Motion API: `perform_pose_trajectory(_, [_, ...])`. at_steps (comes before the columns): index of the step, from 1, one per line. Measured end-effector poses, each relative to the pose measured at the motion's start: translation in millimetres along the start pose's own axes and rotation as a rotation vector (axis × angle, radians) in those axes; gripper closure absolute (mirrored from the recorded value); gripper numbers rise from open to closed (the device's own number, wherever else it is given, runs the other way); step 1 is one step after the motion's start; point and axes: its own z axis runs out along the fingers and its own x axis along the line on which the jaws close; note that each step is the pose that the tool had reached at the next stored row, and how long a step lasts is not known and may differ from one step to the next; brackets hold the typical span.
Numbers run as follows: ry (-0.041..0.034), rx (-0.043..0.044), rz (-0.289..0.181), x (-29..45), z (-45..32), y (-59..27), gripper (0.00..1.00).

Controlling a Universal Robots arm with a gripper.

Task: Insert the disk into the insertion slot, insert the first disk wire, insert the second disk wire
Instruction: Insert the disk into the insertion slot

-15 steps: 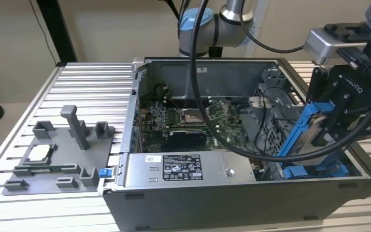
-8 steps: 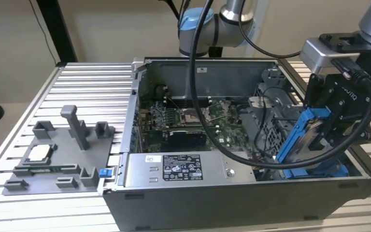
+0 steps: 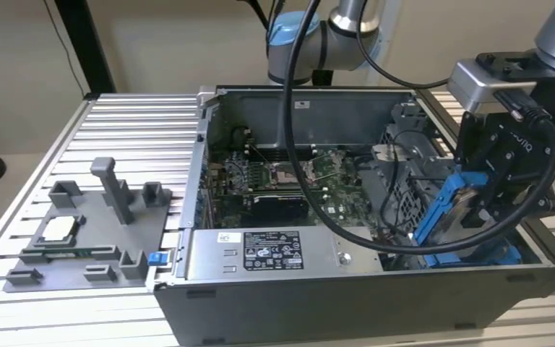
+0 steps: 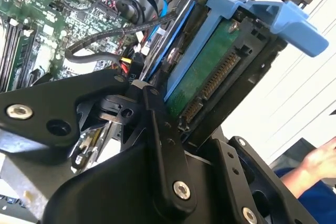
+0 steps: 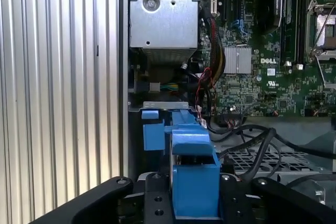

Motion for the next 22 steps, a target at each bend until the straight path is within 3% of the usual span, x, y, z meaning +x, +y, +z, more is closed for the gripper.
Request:
perform_pose_trajectory(4, [-0.0032, 0.0, 0.0, 0.0, -2.0, 0.0, 0.0])
perform_pose_trajectory(10, [-0.0114, -0.0003, 0.0, -0.7, -18.0, 0.4, 0.0])
perform_pose_trajectory(18, [-0.016, 0.0009, 0.0, -13.5, -18.1, 0.7, 0.0])
perform_pose_trajectory(19, [-0.0198, 0.0008, -0.001, -13.9, -18.3, 0.8, 0.0])
perform_pose_trajectory(20, [-0.0294, 0.0006, -0.001, -14.0, -18.2, 0.8, 0.0])
perform_pose_trajectory(22, [-0.059, -0.0001, -0.001, -14.1, -17.8, 0.8, 0.0])
